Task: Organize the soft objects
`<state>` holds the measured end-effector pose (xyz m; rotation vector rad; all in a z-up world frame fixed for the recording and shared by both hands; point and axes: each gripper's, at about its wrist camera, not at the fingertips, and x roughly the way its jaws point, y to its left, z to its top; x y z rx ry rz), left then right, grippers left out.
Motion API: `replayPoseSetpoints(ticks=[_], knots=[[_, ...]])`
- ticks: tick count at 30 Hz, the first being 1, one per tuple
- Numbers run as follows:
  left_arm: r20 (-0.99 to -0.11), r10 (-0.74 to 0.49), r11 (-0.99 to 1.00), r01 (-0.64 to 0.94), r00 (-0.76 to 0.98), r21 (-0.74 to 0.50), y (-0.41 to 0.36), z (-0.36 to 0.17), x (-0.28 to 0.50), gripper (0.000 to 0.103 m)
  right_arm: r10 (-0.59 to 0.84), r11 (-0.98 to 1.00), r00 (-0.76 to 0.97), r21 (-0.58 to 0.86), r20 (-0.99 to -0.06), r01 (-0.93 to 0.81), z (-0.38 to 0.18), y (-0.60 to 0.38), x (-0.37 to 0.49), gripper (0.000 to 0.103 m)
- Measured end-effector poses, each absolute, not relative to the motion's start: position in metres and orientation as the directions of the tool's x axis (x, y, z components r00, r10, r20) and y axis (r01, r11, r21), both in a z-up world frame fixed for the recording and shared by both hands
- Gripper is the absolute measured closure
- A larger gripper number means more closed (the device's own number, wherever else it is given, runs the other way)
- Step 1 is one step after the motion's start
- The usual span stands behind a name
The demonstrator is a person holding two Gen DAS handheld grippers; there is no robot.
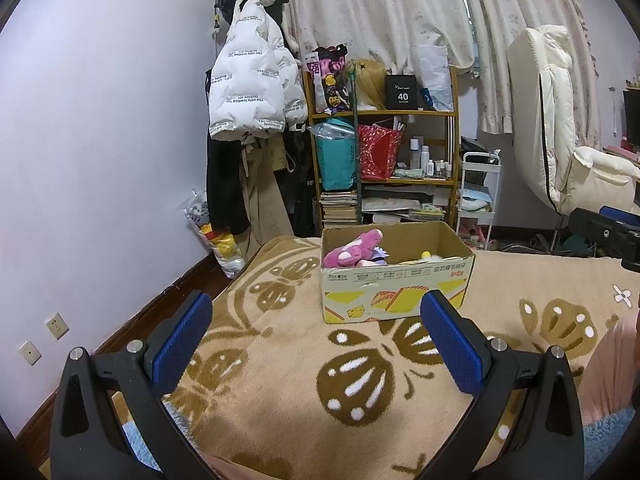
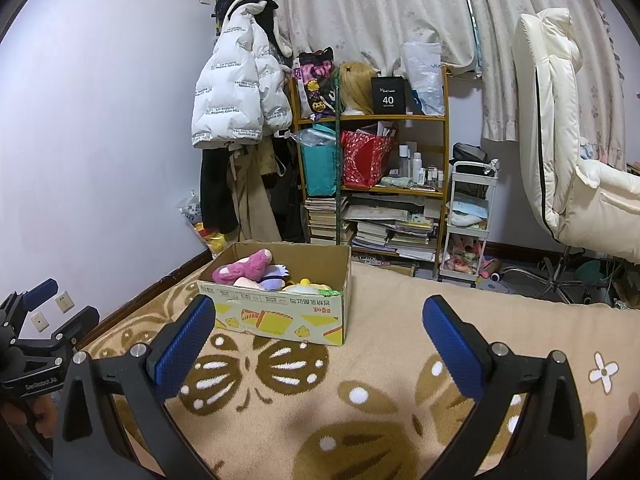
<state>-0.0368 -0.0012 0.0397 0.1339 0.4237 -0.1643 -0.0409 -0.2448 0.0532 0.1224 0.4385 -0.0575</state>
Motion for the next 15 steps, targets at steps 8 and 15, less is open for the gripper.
replayPoseSetpoints(ticks=[8, 15], knots=[[-0.417, -0.123, 0.979, 0.180, 0.900, 0.100, -0.0002, 0.0399, -0.0369, 0.000, -0.029, 0.991, 0.904, 0.105, -0.426, 0.081, 0.0538, -0.2448, -0.0406, 0.000], [-0.419, -0.125, 0.978, 0.182, 0.899, 0.098, 0.0017, 0.0403, -0.0370, 0.000, -0.028, 0.991, 0.903, 0.104, -0.428, 0.080, 0.0542, -0.2454, -0.0407, 0.000]])
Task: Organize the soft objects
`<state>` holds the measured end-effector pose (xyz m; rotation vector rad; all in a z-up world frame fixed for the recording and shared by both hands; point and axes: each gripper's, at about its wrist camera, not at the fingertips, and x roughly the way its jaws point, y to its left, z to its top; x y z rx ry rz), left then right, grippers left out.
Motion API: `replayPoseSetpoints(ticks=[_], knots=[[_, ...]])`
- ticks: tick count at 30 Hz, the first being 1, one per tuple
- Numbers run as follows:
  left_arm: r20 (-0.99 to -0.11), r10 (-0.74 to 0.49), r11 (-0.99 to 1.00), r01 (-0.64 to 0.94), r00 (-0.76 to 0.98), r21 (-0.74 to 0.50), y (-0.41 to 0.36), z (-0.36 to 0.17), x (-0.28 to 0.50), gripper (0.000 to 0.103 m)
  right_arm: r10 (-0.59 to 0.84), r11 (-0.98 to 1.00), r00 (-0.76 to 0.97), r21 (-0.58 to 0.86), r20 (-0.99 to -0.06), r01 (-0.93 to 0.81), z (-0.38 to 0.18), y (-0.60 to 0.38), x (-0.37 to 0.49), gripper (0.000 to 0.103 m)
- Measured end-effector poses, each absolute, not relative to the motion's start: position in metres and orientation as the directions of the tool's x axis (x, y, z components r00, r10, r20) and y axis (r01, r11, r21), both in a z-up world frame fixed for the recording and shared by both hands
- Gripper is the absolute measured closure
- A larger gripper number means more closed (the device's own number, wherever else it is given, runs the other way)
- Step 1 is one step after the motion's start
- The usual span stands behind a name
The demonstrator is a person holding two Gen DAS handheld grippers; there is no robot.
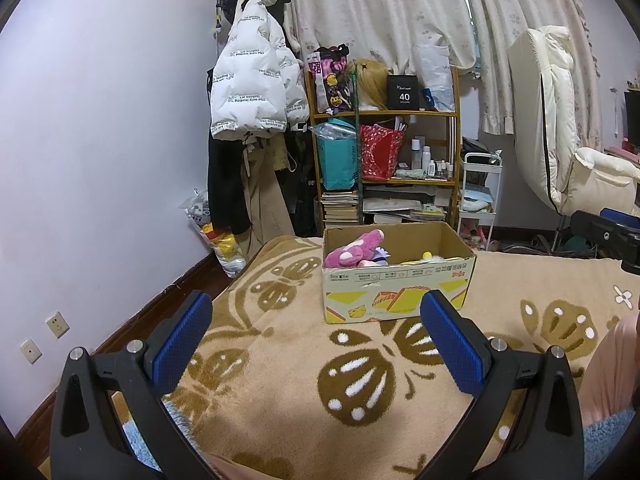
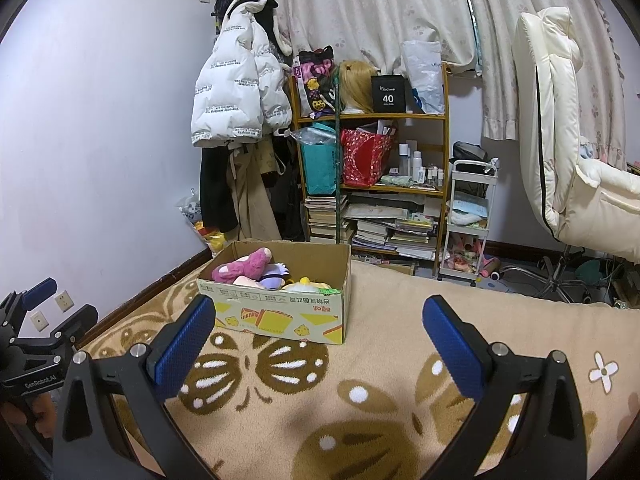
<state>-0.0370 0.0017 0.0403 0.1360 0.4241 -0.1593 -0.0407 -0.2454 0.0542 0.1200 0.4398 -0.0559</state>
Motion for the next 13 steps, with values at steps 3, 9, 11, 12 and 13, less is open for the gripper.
replayPoseSetpoints(ticks=[3, 9, 11, 12, 13], knots=[[-0.419, -0.126, 0.978, 0.182, 0.899, 0.098, 0.0012, 0.0403, -0.0368, 0.000, -0.027, 0.991, 0.904, 0.104, -0.427, 0.079, 0.0545, -0.2458, -0.0405, 0.000], [-0.420, -0.125, 0.978, 0.182, 0.899, 0.098, 0.0014, 0.0401, -0.0366, 0.000, -0.026, 0.992, 0.904, 0.104, -0.427, 0.078, 0.0543, -0.2462, -0.0408, 0.000], [-0.421, -0.126, 0.978, 0.183, 0.898, 0.097, 0.0005, 0.0402, -0.0368, 0.000, -0.027, 0.992, 0.904, 0.103, -0.428, 0.078, 0.0547, -0.2461, -0.0405, 0.000], [-0.422, -0.125, 0.978, 0.183, 0.898, 0.099, 0.0003, 0.0406, -0.0359, 0.000, -0.026, 0.992, 0.904, 0.103, -0.428, 0.077, 0.0544, -0.2461, -0.0405, 0.000], [-0.421, -0.124, 0.978, 0.182, 0.898, 0.099, 0.0004, 0.0406, -0.0358, 0.000, -0.025, 0.992, 0.903, 0.103, -0.429, 0.077, 0.0540, -0.2461, -0.0404, 0.000]])
